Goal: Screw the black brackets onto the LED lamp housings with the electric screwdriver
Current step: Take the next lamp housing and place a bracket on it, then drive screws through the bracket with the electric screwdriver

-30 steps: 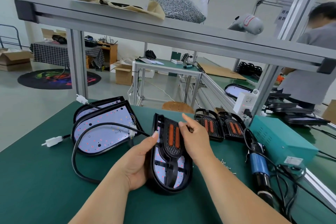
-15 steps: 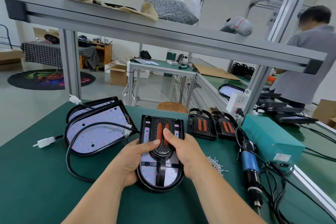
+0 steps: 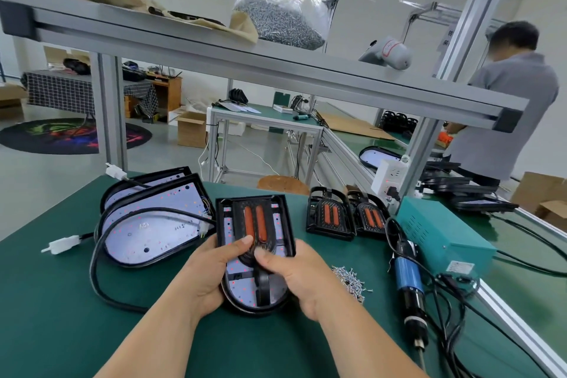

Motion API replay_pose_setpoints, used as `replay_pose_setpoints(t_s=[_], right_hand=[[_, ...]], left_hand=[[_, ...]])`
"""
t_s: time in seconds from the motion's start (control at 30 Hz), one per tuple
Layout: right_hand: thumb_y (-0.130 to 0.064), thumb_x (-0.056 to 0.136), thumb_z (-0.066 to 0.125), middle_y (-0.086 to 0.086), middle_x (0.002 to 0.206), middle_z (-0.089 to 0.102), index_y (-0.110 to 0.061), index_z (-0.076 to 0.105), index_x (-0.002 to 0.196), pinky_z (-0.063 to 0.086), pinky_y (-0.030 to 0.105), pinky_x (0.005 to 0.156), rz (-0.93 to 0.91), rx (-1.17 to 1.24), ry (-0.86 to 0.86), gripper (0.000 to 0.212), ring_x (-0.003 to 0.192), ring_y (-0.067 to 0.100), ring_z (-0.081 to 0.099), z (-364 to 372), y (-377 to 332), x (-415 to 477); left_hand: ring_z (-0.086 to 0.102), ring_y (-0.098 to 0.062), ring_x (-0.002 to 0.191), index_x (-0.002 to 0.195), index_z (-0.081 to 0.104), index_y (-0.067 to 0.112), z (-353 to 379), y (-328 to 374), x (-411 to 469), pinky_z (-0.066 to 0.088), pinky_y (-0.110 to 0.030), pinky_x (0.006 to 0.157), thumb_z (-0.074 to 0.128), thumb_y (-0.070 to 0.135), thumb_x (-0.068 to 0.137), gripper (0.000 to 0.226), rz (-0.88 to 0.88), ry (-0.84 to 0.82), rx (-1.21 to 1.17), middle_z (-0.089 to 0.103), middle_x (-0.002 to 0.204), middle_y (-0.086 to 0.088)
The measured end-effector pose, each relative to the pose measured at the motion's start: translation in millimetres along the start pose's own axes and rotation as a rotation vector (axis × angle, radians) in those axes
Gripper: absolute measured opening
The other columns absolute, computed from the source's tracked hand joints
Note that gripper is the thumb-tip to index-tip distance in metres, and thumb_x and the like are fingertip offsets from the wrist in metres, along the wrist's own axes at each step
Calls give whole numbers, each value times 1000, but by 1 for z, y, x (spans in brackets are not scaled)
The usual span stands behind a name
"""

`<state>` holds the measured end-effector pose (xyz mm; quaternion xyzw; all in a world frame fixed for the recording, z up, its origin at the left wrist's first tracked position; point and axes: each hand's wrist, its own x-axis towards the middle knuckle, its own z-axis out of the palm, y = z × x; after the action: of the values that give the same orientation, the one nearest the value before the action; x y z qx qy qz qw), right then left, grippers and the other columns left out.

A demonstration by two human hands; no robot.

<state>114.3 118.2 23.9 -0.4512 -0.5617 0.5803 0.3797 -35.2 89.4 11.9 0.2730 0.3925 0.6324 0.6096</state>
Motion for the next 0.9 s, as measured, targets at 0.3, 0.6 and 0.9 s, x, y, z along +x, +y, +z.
replay_pose_setpoints(t_s=[0.3,0.6,0.9], right_hand=[[-31,85,78,-4,100,77,-18,71,108,56,29,90,-12,-151,11,28,94,12,72,-1,7,-18],[-57,93,53,1,55,50,-13,42,54,36,26,50,74,-1164,588,59,52,17,49,-145,-34,-51],[-66,85,58,-1,70,53,-16,50,70,32,29,49,239,-1134,680,52,60,13,49,-161,1,-62]], left_hand=[[73,-39,83,118,64,-5,-3,1,1,60,-49,67,72,10,71,50,-106,-42,58,70,107,-30],[74,-37,89,112,70,-3,1,-1,1,61,-44,72,70,12,75,40,-177,-49,210,73,105,-25],[74,-36,84,111,68,-2,5,2,-1,59,-42,71,62,3,90,23,-183,1,338,74,101,-24]])
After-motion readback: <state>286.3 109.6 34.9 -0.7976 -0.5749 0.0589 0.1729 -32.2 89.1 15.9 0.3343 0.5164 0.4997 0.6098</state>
